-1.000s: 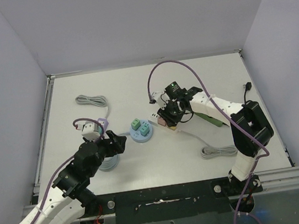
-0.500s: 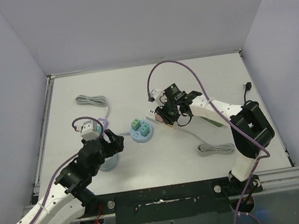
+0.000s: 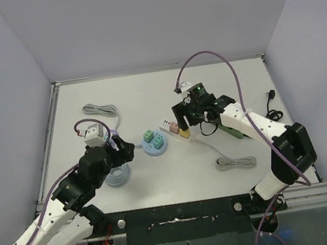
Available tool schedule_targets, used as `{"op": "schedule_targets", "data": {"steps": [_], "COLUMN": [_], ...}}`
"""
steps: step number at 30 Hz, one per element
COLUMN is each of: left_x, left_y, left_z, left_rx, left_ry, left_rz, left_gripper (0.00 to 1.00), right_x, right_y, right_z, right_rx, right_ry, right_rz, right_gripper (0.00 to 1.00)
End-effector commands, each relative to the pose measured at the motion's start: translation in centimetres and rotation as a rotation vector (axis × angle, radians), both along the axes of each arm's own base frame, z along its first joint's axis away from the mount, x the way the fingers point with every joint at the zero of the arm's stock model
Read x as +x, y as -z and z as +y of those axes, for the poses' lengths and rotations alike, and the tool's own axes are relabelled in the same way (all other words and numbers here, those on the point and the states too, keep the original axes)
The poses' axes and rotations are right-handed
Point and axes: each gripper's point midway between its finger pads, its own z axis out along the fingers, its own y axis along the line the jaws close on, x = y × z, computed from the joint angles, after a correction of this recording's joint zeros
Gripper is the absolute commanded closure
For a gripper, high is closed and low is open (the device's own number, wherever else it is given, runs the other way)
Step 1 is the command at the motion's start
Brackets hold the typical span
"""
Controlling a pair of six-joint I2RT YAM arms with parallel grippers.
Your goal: Insert the plug
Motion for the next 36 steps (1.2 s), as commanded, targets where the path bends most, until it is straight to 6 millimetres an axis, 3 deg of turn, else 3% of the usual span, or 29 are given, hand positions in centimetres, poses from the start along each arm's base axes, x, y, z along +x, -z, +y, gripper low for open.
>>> {"op": "schedule_targets", "data": {"steps": [1, 6, 11, 18, 28, 36], "left_x": [0.3, 0.1, -0.8, -3.1, -6.2, -6.3], "left_y": [-3.0, -5.5, -9.1, -13.1, -16.6, -16.9], "left_z": [0.4, 2.5, 6.0, 11.0, 14.7, 14.7], "left_rx": [0.03, 0.058, 0.071, 0.097, 0.105, 0.109], "left_ry": [0.005, -0.05, -0.147, -0.256, -0.278, -0.272], "left_rz": [-0.044, -0.101, -0.197, -0.28, -0.355, -0.357], "left_gripper": [0.22, 0.22, 0.22, 0.22, 0.24, 0.24], "right_x": [0.4, -2.5, -6.4, -11.4, -16.4, -17.6], "right_y": [-4.9, -6.3, -10.3, -14.8, -20.9, -21.2], "right_z": [-2.6, -8.7, -14.6, -20.5, -25.6, -26.3], "right_rx": [0.069, 0.059, 0.151, 0.165, 0.217, 0.253], "right_ry": [0.23, 0.526, 0.773, 0.943, 1.016, 1.035], "right_rz": [-0.124, -0.2, -0.348, -0.445, -0.608, -0.606], "right_gripper": [0.27, 0.24, 0.21, 0.17, 0.12, 0.11]}}
